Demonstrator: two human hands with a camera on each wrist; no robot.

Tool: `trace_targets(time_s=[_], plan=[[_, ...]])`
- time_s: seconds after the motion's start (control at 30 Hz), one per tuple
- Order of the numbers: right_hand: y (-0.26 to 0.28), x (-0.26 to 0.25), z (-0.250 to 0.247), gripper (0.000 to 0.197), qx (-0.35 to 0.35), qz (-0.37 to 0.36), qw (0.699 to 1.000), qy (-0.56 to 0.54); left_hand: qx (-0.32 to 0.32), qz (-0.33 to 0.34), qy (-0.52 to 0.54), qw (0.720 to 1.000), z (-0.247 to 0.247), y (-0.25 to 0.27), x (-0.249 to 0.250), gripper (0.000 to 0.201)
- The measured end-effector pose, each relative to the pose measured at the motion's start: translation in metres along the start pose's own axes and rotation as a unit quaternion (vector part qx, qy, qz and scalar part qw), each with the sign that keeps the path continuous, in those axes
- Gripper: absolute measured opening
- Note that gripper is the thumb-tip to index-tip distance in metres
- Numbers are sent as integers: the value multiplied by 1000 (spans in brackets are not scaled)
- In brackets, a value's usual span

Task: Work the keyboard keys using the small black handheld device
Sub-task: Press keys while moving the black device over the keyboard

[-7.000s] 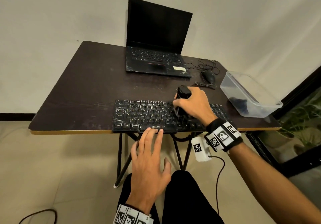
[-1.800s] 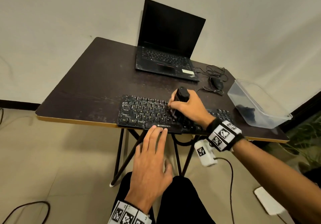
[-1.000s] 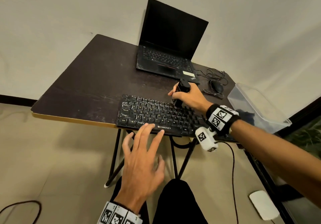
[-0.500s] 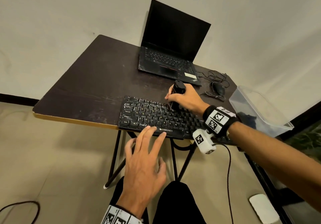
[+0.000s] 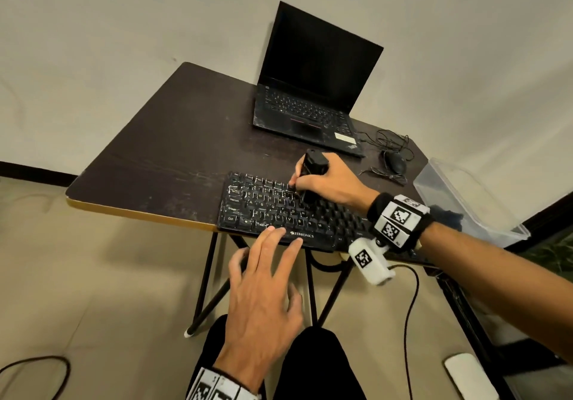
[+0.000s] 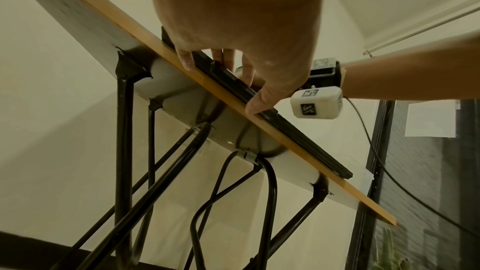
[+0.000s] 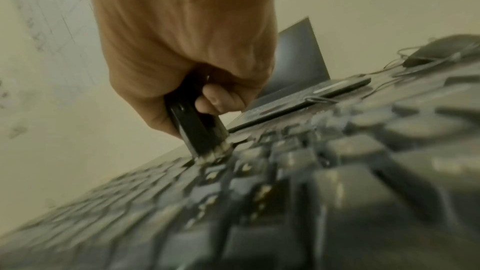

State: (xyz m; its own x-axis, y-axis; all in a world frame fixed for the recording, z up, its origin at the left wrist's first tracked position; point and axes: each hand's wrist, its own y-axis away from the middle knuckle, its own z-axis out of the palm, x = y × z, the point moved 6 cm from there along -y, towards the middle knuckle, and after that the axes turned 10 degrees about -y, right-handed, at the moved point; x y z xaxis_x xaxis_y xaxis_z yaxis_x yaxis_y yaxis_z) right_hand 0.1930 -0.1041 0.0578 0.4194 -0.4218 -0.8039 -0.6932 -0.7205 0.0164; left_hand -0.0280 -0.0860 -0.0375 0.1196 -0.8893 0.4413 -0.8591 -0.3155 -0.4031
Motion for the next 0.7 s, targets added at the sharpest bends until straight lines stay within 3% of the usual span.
trace_targets(time_s=[0.1,0.27,0.4,0.57,0.7], plan=[[-11,4,-12,31,37,16,999,6,3,2,2,1000,-1,2,-1,90],[-8,8,-1,25,19,13,1000,2,13,1,10,1000,0,1,0,86],[-14,10,-17,31,53,37,998,18,7,3,9,1000,0,2,-1,84],[5,10,-1,30,9,33,999,27,1,9,6,1000,1,1,1,90],[-9,18,-28,23,83,62,994,15,-22,6,-8,1000,3,2,0,95]])
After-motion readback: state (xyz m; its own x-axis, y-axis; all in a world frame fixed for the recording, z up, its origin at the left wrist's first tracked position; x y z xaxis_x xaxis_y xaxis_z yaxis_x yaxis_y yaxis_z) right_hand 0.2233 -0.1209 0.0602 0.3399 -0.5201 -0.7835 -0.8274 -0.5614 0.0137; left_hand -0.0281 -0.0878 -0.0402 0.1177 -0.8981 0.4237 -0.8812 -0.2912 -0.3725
